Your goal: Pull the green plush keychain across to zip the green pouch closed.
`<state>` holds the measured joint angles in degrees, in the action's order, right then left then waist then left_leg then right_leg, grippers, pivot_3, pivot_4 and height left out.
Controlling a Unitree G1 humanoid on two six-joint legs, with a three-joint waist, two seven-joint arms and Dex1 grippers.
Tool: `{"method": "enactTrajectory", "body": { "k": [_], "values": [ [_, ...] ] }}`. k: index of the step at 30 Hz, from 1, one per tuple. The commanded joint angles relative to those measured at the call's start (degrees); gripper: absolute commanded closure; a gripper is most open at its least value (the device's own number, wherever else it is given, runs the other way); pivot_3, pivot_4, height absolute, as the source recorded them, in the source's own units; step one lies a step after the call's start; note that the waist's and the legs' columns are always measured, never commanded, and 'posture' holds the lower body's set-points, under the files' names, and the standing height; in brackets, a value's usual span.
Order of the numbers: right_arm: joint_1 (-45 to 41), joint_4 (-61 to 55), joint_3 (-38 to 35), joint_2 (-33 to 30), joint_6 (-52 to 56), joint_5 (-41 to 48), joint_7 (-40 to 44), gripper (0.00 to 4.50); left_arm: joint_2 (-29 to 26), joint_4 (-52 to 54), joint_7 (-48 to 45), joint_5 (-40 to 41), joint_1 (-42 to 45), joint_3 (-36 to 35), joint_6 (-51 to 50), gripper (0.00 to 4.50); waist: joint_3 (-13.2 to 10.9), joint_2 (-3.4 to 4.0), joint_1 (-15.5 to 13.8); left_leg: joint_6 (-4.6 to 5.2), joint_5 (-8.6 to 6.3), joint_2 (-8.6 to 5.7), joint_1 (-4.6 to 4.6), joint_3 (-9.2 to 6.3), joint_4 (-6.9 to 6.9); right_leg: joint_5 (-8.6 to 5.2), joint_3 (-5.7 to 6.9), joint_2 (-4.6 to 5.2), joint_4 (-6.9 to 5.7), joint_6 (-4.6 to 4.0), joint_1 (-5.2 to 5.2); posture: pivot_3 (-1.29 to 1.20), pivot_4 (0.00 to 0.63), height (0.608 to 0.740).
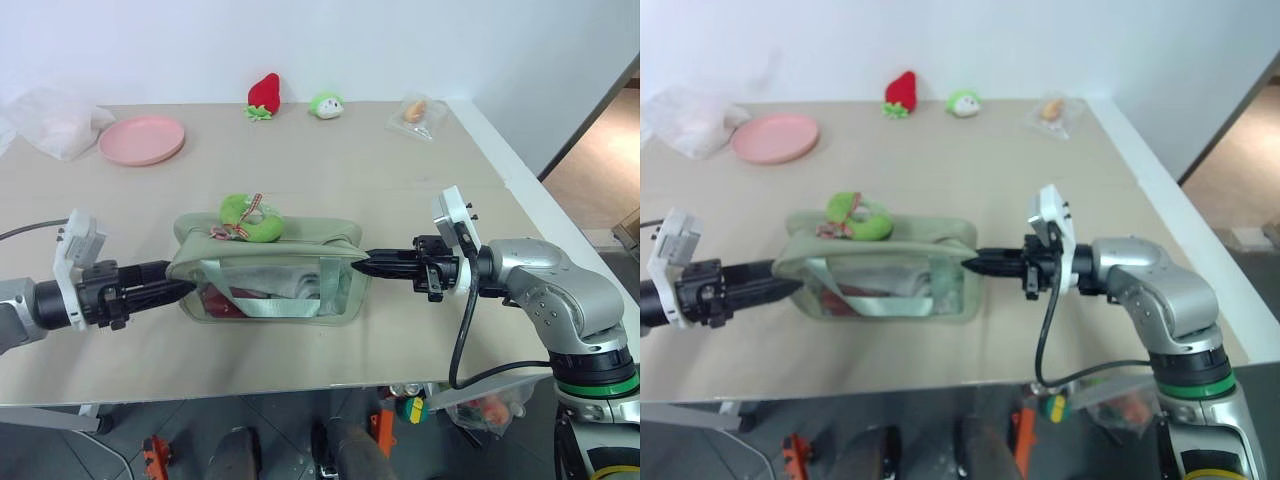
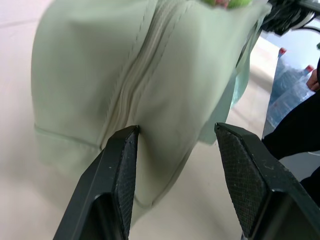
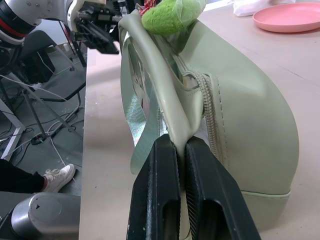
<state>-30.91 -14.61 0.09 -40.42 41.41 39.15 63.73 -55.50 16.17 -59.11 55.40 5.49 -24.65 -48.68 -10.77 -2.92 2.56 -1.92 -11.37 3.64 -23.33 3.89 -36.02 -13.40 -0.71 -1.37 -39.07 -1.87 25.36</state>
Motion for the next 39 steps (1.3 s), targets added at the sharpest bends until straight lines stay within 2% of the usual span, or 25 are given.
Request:
{"method": "enactTrajectory", "body": {
  "k": [1,8,11,14,20,25,28,31,35,39],
  "values": [
    [-0.69,-1.25,-0.38,-0.16,-0.37,0.63,0.22,4.5,0.31,-0.09,0.39,0.83,0.95,-1.0,-0.3,2.23,0.0,0.0,-0.01,0.0,0.0,0.0,0.0,0.0,0.0,0.0,0.0,0.0,0.0,0.0,0.0,0.0,0.15,0.74],
    [-0.58,-1.27,-0.36,-0.09,-0.37,0.58,0.1,4.5,1.23,0.07,-1.11,1.53,-0.09,-1.22,-0.43,4.47,0.0,0.0,0.0,0.0,0.0,0.0,-0.01,-0.01,0.0,0.0,0.01,0.0,0.0,0.0,0.0,0.0,0.15,0.74],
    [-0.5,-1.43,-0.28,-0.08,-0.3,0.56,-0.01,4.5,1.4,0.0,-0.55,1.49,-0.17,-1.18,-0.58,4.47,0.0,0.0,-0.01,0.0,0.0,0.0,0.0,-0.02,0.0,0.0,0.01,-0.01,0.0,0.0,0.0,0.0,0.15,0.74],
    [-0.32,-1.22,-0.45,-0.21,-0.37,0.45,-0.08,4.5,1.55,-1.25,2.99,-2.03,0.79,0.74,0.02,4.47,0.0,0.0,-0.04,0.0,0.0,0.0,0.0,-0.02,0.0,0.0,0.02,-0.01,0.0,0.0,-0.01,0.0,0.15,0.74],
    [-2.41,2.89,-2.87,2.02,0.77,1.08,-4.21,4.5,1.33,-1.38,1.49,-3.29,0.45,1.8,1.07,4.47,0.01,-0.01,-0.02,0.0,0.0,-0.01,0.03,-0.01,-0.03,0.01,0.0,0.01,0.0,0.01,-0.06,0.0,0.15,0.74],
    [-0.75,1.33,-6.24,-1.25,2.9,5.22,-1.02,2.85,1.57,-0.97,1.03,-3.11,0.87,2.24,1.16,4.5,0.01,-0.01,-0.19,0.0,0.0,-0.02,0.03,-0.02,-0.06,0.03,0.0,0.02,-0.01,0.03,-0.07,0.0,0.15,0.74],
    [-0.04,1.1,-8.82,-2.94,3.69,7.42,-0.25,1.7,1.47,-0.72,0.71,-2.95,0.66,2.02,1.16,4.5,0.01,-0.01,-0.26,0.01,0.0,-0.05,0.03,0.0,-0.06,0.02,0.0,0.05,0.0,0.04,-0.07,0.0,0.15,0.74],
    [-1.58,2.65,-12.76,-4.9,3.79,9.72,0.68,0.8,1.37,-0.35,0.58,-2.69,0.41,1.79,0.97,4.5,0.01,0.0,-0.25,0.01,0.0,-0.05,0.03,-0.01,-0.06,0.02,0.0,0.04,0.0,0.04,-0.07,0.0,0.15,0.74],
    [-8.48,6.77,-12.88,-3.8,4.05,11.4,0.53,0.8,1.31,-0.19,0.16,-2.71,0.05,1.68,1.06,4.5,0.01,0.01,0.04,0.01,0.0,-0.07,0.09,0.03,-0.08,0.07,-0.04,-0.01,-0.01,0.03,-0.09,0.0,0.15,0.74],
    [-14.6,10.26,-4.37,-0.98,1.0,5.92,4.44,0.8,1.42,-0.31,0.12,-2.82,0.69,2.27,1.01,4.5,0.02,0.0,0.02,0.01,0.01,-0.04,0.13,-0.03,-0.09,0.1,-0.03,-0.15,0.0,0.02,-0.12,0.0,0.15,0.74]
  ]
}}
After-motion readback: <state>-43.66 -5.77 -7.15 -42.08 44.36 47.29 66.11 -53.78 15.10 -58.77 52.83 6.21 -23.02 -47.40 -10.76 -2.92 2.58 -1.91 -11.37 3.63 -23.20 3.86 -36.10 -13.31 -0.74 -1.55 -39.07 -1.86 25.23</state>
